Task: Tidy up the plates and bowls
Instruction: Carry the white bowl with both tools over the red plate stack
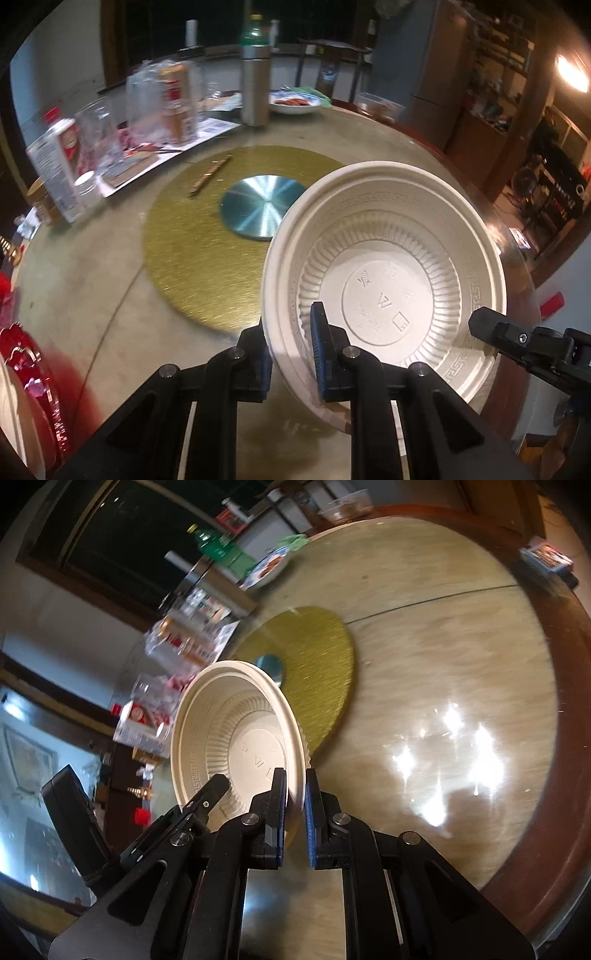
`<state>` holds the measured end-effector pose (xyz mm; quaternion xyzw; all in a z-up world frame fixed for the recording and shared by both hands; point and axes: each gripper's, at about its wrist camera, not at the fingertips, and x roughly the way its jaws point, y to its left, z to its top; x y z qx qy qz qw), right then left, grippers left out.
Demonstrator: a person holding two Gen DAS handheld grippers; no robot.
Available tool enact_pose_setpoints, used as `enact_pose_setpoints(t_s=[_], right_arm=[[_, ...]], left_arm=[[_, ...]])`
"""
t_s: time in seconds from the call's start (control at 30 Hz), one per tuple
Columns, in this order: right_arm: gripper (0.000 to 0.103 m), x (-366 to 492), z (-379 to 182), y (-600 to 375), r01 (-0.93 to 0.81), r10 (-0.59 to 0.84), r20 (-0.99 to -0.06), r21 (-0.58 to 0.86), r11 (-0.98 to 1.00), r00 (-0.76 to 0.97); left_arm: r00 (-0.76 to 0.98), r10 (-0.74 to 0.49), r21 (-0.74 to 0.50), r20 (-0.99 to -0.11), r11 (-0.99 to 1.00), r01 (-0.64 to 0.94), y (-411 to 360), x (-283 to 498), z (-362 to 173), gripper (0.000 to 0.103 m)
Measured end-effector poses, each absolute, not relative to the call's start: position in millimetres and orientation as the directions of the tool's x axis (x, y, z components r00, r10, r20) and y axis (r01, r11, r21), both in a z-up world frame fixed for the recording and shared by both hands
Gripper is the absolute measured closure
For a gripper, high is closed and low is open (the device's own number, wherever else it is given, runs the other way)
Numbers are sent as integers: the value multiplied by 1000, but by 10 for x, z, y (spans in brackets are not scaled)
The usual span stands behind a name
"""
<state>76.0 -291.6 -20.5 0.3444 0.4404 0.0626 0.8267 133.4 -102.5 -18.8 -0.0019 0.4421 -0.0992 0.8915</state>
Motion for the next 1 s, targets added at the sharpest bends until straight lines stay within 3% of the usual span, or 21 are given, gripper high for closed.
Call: enact_pose_setpoints(t_s=[1.0], right_arm=[[94, 692, 121, -1629, -77, 539, -648, 599, 797, 538]], left_arm=[[688, -142, -215, -712, 976, -20, 325, 707, 74, 86]])
